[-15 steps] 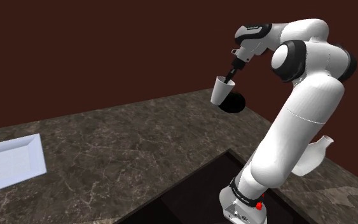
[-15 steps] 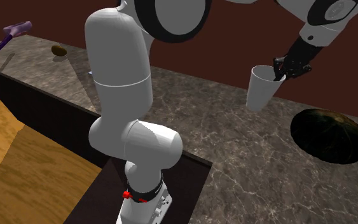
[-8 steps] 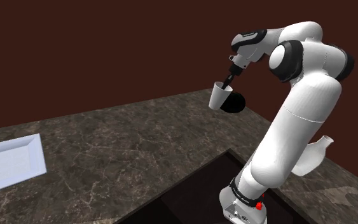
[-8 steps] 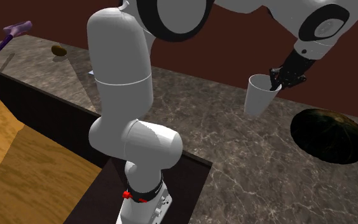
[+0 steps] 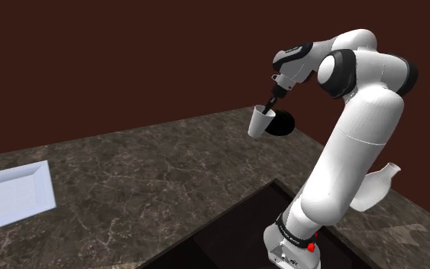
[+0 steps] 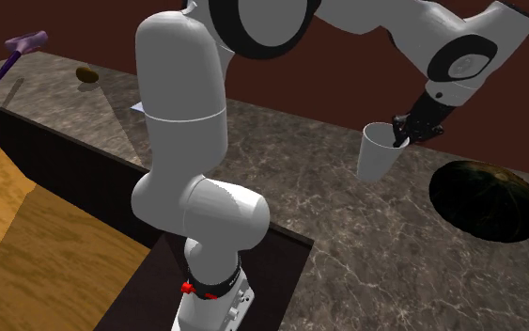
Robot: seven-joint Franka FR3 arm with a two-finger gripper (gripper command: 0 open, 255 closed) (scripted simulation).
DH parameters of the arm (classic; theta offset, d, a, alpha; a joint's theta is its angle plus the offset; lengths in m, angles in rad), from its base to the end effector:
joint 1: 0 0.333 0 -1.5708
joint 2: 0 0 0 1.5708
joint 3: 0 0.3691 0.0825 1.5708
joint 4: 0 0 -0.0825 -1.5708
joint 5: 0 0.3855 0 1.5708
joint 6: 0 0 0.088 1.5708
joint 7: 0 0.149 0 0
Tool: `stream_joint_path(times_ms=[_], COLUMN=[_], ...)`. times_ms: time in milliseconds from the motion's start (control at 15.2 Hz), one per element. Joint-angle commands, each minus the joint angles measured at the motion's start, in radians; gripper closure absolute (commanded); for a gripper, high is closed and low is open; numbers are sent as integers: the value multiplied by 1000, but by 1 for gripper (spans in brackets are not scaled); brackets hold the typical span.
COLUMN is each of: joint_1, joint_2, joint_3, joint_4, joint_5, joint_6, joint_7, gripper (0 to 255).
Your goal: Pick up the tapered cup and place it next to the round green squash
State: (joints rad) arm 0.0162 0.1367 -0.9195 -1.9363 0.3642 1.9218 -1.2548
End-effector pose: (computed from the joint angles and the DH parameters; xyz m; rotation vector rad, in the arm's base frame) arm 0.3966 -0.4157 0.4458 -2.9309 -0.3071 -0.2339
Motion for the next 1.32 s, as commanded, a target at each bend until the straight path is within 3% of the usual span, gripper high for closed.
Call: stream_joint_path(times_ms=[0,528,1056,1122,1254], joint_1=[-5,-23,-23,-23,-23], joint_2=[14,72,72,72,72], joint_3=[2,19,19,19,19], joint_4=[-14,-66,-66,-66,-66], joint_5=[15,78,78,78,77], joint_6=[20,95,95,95,95], joint_7=[-16,-73,-73,-73,-73], gripper=[255,255,255,0,0])
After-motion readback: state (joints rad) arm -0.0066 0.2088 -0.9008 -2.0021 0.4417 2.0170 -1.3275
